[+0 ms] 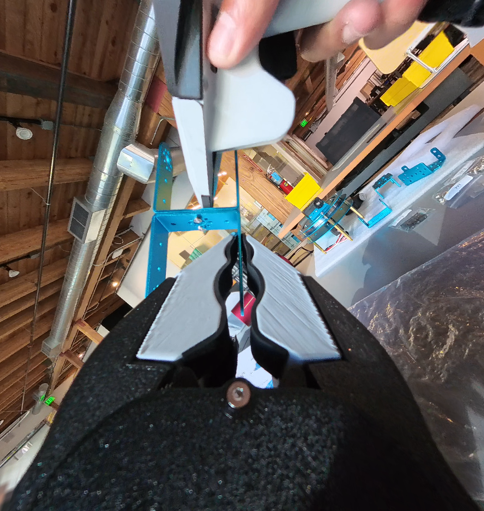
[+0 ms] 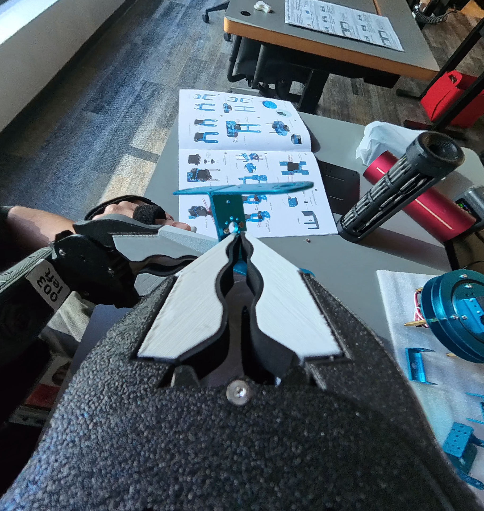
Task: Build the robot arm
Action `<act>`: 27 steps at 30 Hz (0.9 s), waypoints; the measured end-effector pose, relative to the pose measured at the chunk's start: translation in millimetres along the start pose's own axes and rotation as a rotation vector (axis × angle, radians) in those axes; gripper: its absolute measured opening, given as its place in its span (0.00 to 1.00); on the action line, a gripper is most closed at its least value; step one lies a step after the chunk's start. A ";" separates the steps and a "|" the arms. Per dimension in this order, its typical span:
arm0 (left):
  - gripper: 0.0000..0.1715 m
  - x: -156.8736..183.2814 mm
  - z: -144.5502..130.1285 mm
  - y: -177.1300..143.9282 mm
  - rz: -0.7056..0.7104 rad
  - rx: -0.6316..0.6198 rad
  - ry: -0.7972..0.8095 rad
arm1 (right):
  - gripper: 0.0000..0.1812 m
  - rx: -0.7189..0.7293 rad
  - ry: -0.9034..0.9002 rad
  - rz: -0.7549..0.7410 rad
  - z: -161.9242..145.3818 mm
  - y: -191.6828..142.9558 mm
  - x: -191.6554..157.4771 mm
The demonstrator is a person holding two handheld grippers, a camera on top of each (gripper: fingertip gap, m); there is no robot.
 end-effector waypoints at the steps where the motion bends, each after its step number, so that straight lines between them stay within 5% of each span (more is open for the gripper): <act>1: 0.00 -0.3 0.3 -0.3 0.002 0.002 0.000 | 0.00 -0.003 -0.012 -0.010 1.8 -0.1 -2.1; 27: 0.00 -3.0 1.5 -2.7 0.025 0.016 -0.002 | 0.00 -0.028 -0.042 -0.038 7.1 -1.7 -9.7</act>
Point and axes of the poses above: each gripper's, where its closed fingertips meet, y out along the fingers, z out of its top, x = y × z across the jaws, the point moved 10 cm from there along -y, back along the fingers, and after that the axes turned 5 degrees about z, right-handed, at the moved point
